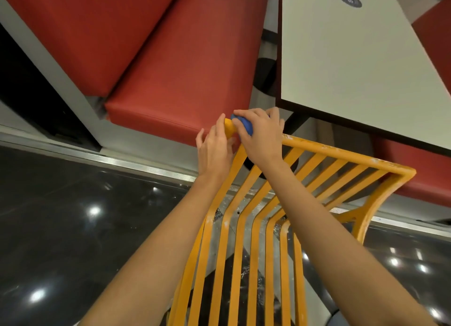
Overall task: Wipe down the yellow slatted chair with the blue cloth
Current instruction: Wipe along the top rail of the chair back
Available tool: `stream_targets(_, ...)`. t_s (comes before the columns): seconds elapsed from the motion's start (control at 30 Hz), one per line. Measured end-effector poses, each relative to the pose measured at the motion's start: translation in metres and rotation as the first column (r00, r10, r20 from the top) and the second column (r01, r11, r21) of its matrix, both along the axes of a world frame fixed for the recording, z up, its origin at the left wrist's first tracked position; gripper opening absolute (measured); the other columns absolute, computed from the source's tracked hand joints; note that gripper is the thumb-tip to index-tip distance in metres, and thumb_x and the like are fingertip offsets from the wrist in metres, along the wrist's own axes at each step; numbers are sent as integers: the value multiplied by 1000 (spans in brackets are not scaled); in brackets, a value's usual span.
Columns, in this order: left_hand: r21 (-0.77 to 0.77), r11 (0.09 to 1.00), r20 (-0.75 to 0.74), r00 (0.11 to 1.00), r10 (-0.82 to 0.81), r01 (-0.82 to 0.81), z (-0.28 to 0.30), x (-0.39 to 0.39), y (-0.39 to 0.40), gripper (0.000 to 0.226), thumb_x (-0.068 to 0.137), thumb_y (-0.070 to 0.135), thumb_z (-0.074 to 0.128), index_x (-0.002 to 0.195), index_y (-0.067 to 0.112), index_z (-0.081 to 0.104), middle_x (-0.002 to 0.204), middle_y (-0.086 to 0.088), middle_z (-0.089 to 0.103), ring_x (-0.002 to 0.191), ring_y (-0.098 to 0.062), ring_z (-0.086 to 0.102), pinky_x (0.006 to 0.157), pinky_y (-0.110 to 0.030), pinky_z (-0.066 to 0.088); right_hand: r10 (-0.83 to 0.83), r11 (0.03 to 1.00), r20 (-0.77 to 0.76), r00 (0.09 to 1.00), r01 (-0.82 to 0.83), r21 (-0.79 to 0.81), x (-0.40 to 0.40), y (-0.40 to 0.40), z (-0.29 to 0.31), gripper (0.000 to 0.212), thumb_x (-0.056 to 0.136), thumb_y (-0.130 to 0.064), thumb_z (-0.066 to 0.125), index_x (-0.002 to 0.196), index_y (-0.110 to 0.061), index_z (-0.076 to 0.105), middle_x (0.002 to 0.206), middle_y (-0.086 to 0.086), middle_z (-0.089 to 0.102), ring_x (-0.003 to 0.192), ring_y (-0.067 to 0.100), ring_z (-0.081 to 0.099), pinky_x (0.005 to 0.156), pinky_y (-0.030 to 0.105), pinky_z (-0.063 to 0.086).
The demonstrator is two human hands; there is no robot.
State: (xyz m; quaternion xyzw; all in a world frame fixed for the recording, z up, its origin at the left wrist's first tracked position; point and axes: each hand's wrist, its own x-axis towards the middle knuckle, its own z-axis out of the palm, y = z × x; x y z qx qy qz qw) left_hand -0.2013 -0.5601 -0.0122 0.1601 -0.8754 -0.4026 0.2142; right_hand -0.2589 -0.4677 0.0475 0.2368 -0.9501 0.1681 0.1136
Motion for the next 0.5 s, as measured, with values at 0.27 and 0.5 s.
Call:
stream_targets(0.27,10,1000,-99,995,-8,9,-7,2,4,54,96,11,59,145,0,39,101,-14,72,97,-29,67,115,-46,31,-5,994,75,997,-3,107,-18,12,9,33,99,-42,45,123,-30,64,112,-4,66,101,23,50,70,36,47)
stream_targets(0.5,-101,994,-49,998,-34,29,-8,4,-2,59,94,12,58,147,1,35,112,-12,69,105,-27,66,119,-48,25,9,1000,-168,986,-4,29,13,30,-16,32,99,-35,52,128,-25,62,116,-1,67,89,23,53,66,32,46)
